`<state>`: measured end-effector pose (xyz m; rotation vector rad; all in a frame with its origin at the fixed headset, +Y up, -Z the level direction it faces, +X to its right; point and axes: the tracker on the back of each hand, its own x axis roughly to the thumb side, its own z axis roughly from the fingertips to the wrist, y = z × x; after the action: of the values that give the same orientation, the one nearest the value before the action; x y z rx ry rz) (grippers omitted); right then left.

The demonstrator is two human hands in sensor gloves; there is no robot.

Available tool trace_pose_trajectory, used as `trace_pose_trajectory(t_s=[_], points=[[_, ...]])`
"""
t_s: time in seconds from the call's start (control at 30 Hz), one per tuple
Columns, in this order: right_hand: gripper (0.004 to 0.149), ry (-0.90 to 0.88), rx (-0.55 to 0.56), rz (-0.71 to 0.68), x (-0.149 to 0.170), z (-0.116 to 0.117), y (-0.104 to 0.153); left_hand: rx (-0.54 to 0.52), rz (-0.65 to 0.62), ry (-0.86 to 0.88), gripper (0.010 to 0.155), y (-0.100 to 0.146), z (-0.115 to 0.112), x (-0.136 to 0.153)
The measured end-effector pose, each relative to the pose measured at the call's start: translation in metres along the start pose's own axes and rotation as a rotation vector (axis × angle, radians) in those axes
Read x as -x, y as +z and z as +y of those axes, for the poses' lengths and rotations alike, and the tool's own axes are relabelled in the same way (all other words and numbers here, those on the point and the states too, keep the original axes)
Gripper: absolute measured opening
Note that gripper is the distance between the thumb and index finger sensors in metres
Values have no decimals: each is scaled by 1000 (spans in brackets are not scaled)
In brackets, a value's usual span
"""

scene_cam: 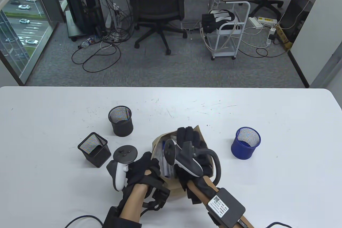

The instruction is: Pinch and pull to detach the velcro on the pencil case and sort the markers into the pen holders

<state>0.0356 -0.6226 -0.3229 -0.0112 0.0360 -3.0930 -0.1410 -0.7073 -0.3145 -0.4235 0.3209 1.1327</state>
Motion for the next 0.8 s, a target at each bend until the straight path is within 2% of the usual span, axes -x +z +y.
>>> trace_pose_trajectory(t_s=[0.07, 0.13, 0.23, 0.27, 0.5, 0.8], points=[[83, -25, 8, 55, 18, -2, -4, -3, -7, 14, 66, 0, 2, 1], [82, -134, -40, 83, 40, -1, -11, 3, -13, 34, 66, 1, 5, 1], [69, -511, -244, 100, 74, 7, -21, 0, -44, 81, 66, 1, 6, -1], [64, -585, -270, 92, 85, 9, -24, 3, -42, 70, 66, 2, 6, -2], [60, -644, -366, 145, 124, 24, -32, 67, -41, 41, 66, -3, 0, 2], [59, -605, -462, 166, 135, 56, -37, 140, 13, -55, 66, -20, -14, 18]])
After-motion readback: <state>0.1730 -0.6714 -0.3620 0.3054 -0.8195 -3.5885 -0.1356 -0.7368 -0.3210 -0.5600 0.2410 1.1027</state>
